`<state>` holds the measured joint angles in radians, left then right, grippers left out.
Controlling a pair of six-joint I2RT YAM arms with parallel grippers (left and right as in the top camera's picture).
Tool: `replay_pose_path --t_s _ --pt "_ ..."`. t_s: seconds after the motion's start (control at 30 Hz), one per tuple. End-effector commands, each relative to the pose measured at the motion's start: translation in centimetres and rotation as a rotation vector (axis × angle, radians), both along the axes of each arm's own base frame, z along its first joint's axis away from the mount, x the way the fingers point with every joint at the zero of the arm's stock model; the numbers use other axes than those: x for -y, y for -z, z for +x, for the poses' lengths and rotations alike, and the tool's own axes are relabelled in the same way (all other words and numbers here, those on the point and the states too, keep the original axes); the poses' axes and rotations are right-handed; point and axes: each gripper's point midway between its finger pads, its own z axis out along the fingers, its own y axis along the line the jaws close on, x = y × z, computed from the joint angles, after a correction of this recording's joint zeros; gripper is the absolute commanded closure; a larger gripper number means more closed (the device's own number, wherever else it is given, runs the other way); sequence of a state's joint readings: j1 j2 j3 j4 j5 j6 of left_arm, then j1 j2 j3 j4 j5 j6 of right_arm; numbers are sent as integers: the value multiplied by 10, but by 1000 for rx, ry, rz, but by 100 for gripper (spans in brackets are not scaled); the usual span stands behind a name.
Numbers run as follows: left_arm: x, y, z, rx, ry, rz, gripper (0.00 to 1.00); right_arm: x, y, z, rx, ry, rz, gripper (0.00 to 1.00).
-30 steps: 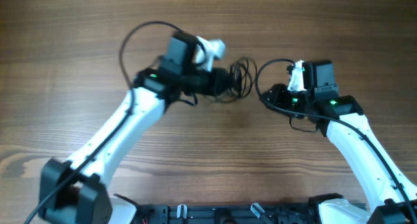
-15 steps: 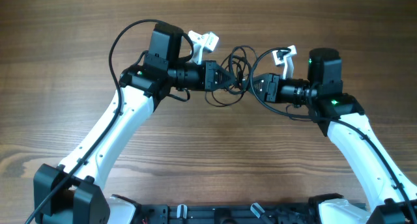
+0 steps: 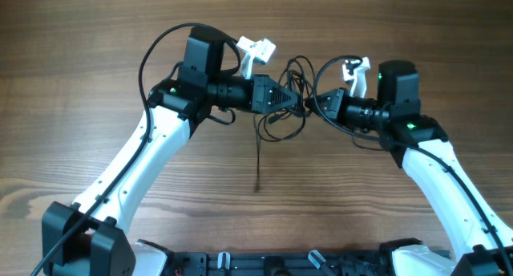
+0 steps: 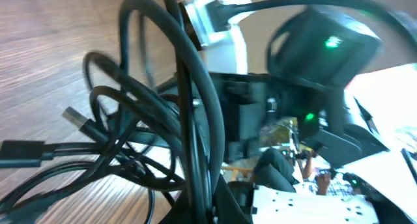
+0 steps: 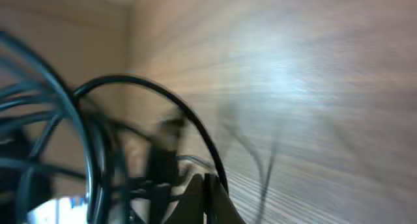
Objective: Untangle cables
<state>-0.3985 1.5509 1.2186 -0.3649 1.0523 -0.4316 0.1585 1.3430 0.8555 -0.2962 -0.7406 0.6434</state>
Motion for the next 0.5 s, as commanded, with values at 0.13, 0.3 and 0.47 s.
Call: replay_pose_path --t_s 0.13,0.3,0.47 --pt "3 -15 -9 10 57 -52 96 39 43 -1 -135 186 -232 91" --pt "-1 -14 -6 11 43 -50 96 64 61 -8 -204 286 -360 87" --pt "-32 20 16 -37 -116 112 94 83 73 -17 -271 366 -446 82"
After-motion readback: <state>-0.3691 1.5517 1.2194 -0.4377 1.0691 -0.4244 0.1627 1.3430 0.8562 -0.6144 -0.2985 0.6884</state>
